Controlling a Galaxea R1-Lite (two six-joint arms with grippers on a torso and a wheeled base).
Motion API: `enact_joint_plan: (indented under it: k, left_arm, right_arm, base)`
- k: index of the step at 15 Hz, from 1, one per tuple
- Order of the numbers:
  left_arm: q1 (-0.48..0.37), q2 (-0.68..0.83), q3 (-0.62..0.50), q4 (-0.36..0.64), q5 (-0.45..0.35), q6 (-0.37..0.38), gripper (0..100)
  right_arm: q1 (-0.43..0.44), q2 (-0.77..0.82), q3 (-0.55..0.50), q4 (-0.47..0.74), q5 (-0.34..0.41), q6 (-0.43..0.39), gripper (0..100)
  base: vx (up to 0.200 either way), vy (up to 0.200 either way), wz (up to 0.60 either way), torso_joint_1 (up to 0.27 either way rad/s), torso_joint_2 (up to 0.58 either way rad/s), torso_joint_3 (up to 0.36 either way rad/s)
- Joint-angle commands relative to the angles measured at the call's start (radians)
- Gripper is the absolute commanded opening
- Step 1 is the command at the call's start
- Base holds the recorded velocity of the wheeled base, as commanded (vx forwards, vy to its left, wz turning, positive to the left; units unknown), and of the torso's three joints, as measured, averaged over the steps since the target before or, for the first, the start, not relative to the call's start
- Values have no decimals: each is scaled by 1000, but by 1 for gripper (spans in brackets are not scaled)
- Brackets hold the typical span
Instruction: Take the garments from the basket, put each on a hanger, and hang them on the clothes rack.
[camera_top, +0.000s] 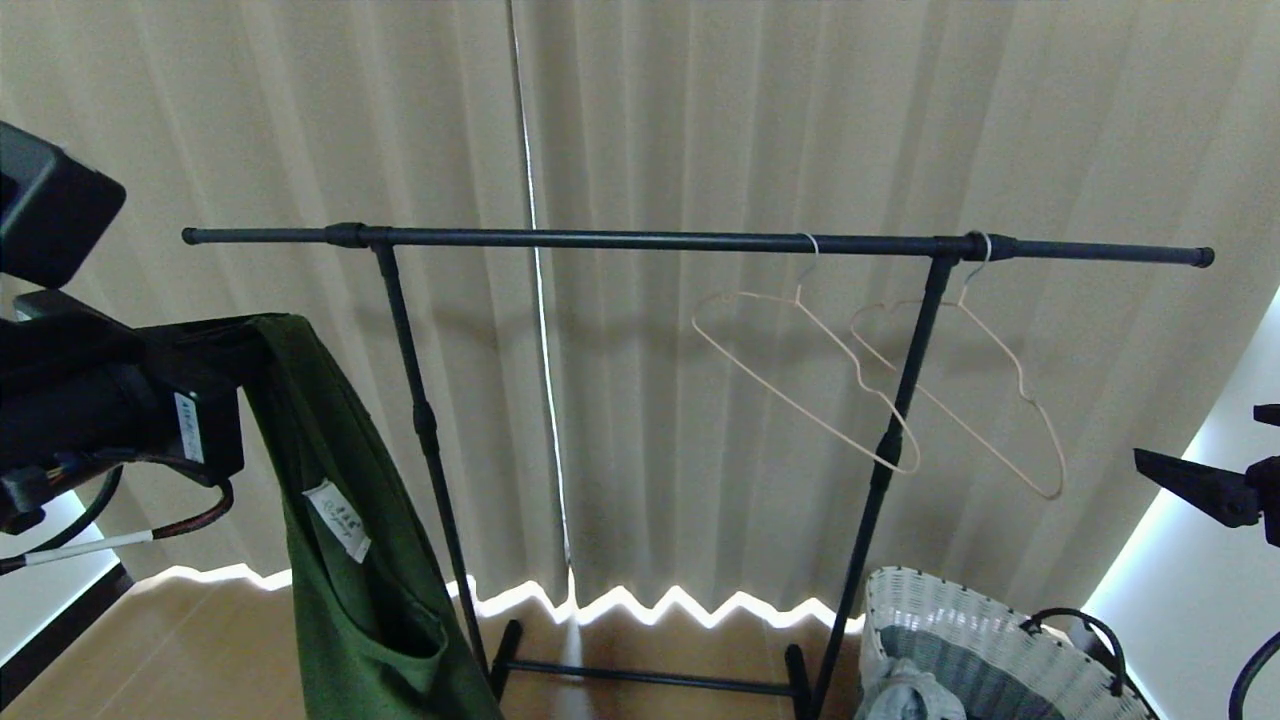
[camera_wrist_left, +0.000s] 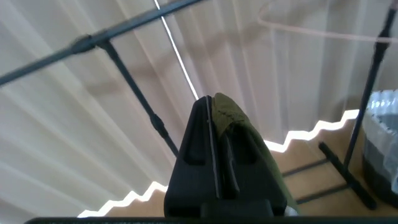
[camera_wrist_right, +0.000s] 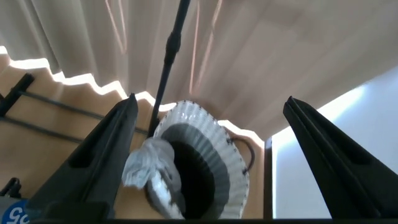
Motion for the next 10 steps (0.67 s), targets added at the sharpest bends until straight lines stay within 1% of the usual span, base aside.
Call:
enact_joint_plan:
  k: [1, 5, 8, 10]
  left_arm:
    - [0, 2, 0, -2, 1, 1, 0]
    - [0, 4, 14, -2, 1, 7, 0]
    - [-1, 5, 26, -2, -1, 9, 0]
    - [-1, 36, 46, -16, -1, 7, 0]
  right_arm:
    - [1, -5, -1, 0, -1, -1, 100]
    - [-1, -1, -14, 0, -1, 0, 100]
    - [-1, 30, -11, 0, 1, 0, 100]
    - [-3, 108, -15, -5, 2, 15, 100]
  base:
    - [200, 0, 0, 17, 2, -2]
    - [200, 0, 0, 7, 1, 2]
    - [0, 0, 0, 0, 0, 0]
    - [0, 0, 0, 0, 0, 0]
